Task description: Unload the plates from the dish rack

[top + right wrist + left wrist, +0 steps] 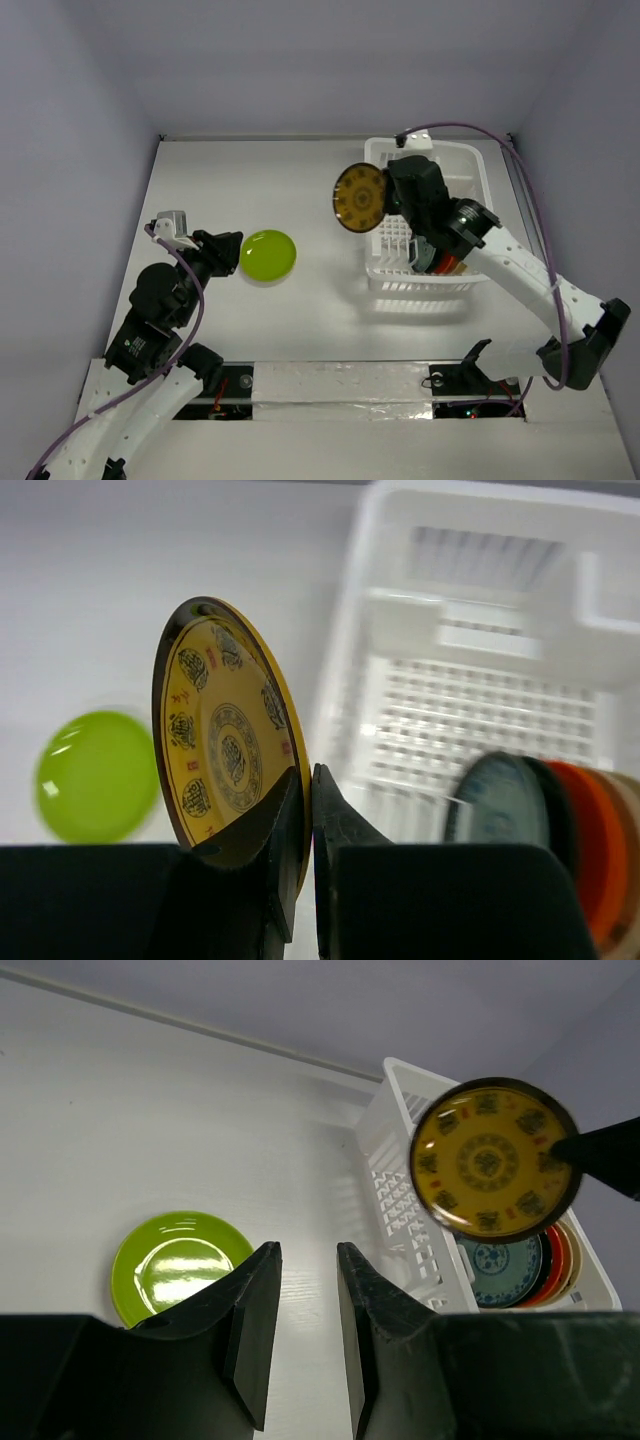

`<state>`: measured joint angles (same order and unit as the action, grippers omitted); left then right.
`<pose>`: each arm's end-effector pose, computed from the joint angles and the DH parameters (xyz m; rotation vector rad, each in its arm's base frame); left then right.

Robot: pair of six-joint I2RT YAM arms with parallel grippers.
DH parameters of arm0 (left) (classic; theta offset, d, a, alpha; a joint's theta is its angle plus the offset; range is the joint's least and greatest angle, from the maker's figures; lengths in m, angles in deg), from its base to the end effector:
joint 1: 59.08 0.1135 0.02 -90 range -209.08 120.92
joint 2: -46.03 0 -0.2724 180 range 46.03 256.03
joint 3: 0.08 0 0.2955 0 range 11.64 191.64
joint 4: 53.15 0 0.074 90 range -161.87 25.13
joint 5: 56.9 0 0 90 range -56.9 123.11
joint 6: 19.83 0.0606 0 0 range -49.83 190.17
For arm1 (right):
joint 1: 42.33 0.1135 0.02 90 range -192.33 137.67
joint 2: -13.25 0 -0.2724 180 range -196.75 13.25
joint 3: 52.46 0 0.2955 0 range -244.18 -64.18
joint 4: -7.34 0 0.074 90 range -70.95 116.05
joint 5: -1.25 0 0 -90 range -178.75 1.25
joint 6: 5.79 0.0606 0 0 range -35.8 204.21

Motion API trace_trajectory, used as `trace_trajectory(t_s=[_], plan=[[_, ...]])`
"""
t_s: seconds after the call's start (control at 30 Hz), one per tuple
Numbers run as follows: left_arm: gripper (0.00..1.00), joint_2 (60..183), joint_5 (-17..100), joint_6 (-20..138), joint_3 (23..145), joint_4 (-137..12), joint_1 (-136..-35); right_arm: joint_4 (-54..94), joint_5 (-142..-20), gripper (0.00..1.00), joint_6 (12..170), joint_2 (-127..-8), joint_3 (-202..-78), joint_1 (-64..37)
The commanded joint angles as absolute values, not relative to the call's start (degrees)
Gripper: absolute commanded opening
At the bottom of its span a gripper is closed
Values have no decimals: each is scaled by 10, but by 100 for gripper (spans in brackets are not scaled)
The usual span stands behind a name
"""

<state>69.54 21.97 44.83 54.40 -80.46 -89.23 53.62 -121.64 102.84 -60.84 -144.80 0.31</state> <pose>0.1414 -0.0686 0.3827 -0.0947 1.5381 -0.6285 0.2696 0.2035 0.4093 -0.0674 1.9767 0.1013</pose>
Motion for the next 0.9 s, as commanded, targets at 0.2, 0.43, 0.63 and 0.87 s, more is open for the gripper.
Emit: trace_trajectory(t_s=[0.2, 0.43, 0.63, 0.87], plan=[[26, 681, 209, 454, 540, -775, -879, 337, -1035, 0, 1111, -832, -1520, 86], [27, 681, 216, 453, 539, -774, -879, 263, -966, 0, 1182, -969, -1555, 99], [28, 682, 223, 454, 538, -772, -874, 241, -960, 7, 1218, -1013, -1528, 99], [29, 684, 237, 455, 536, -768, -869, 263, -987, 64, 1215, -1009, -1498, 99]])
